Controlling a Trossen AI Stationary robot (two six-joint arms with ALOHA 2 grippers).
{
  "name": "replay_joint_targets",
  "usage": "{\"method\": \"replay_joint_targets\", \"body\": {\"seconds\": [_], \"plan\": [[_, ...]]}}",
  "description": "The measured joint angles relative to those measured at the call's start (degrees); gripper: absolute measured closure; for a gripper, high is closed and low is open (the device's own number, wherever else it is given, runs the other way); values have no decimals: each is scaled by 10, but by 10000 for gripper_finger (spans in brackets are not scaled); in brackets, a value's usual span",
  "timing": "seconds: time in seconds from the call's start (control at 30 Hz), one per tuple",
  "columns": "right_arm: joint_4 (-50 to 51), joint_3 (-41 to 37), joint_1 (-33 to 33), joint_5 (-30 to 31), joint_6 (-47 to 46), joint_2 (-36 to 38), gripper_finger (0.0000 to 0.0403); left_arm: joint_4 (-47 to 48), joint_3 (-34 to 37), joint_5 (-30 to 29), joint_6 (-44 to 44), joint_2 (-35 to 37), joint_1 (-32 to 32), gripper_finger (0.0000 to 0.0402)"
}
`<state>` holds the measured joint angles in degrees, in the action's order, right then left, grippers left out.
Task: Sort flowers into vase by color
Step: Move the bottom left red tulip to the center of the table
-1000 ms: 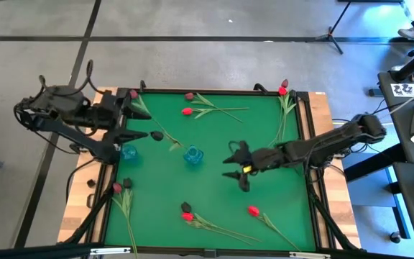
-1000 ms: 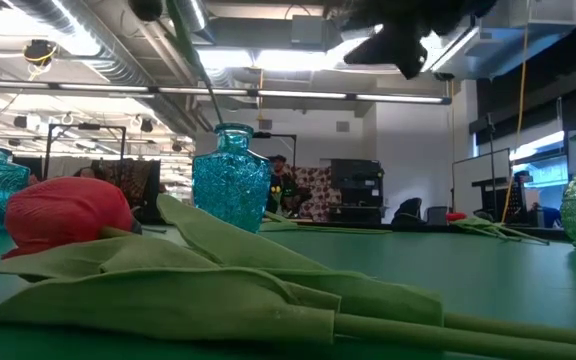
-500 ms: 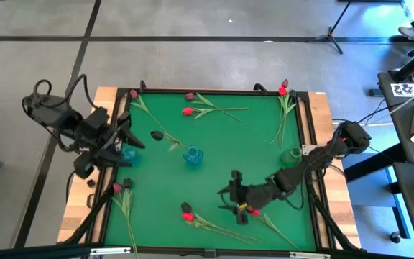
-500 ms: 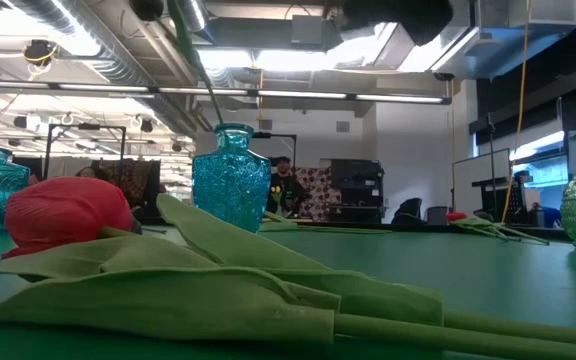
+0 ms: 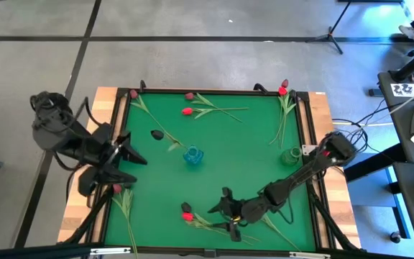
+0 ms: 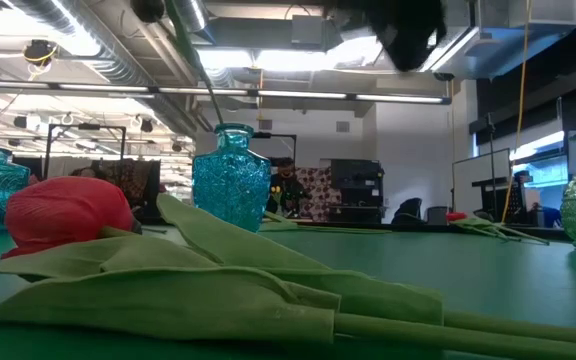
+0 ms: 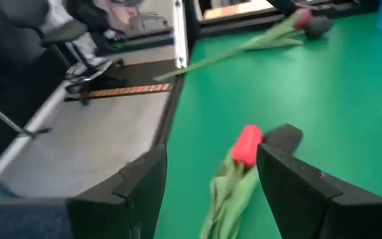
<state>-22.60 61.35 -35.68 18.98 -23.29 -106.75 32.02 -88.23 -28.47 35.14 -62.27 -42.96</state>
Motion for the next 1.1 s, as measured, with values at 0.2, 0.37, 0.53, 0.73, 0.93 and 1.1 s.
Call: {"method": "replay_joint_targets", "body": {"seconds": [0.2,0.37,0.53,0.73,0.93,1.1], "plan": [[-46,41,1,39,75,-101,172,4,0,-42,64,-17,0,137],[-13,79,0,21,104,-159,172,5,0,-52,60,-18,0,137],[106,100,-5,34,65,-171,172,6,0,-68,50,-18,0,137],[230,100,-7,40,-31,-136,172,12,0,-84,48,-18,0,137],[439,100,-7,35,-147,-41,172,23,0,-91,48,-18,0,137],[589,96,-8,59,-234,38,172,45,0,-113,47,-18,0,137]]}}
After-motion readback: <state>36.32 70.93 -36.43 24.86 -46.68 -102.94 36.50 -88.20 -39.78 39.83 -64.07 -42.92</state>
